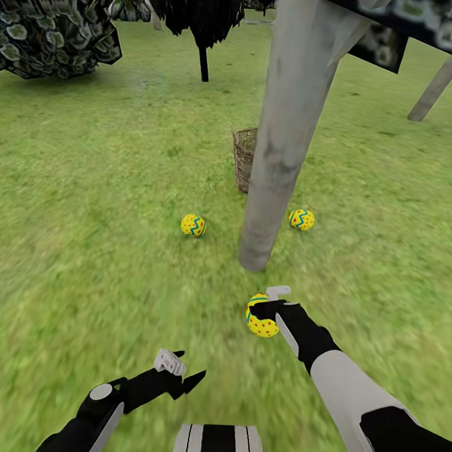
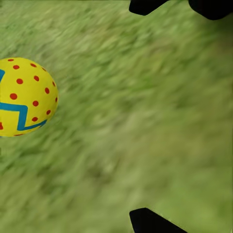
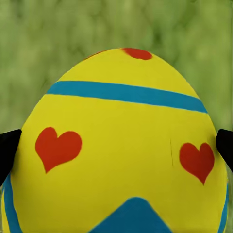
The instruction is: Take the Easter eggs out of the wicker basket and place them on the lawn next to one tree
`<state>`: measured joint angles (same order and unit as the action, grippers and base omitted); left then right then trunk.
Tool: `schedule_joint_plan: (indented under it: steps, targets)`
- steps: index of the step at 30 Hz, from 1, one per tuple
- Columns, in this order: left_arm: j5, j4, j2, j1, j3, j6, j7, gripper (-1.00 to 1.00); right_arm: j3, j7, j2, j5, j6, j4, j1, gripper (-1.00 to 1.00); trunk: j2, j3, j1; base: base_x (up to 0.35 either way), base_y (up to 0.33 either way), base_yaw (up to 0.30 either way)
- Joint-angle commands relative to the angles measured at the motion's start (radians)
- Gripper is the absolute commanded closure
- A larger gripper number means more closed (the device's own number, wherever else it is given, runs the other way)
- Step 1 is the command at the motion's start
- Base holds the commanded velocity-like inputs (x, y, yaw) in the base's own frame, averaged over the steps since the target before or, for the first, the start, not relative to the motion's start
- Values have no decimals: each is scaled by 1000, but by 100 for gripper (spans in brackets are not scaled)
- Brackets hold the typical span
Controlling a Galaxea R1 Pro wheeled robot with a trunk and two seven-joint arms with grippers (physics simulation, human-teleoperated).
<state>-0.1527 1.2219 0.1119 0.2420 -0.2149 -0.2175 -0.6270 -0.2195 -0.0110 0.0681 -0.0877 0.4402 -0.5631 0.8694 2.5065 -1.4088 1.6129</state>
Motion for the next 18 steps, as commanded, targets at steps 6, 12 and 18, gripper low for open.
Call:
schedule_joint_plan:
  steps: [6, 12, 18]
  targets:
    - [-11, 22, 7, 0, -3, -10, -2, -100, -3, 2, -1, -9, 3, -1, 0, 100, 0, -10, 0, 31, 0, 0]
    - [-11, 24, 5, 0, -4, -17, -2, -100, -3, 2, -1, -9, -38, 4, 0, 100, 0, -19, 0, 0, 0, 0]
    - [-11, 39, 3, 0, -5, -50, -2, -100, -3, 2, -1, -9, -60, 5, 0, 100, 1, -45, 2, 0, 0, 0]
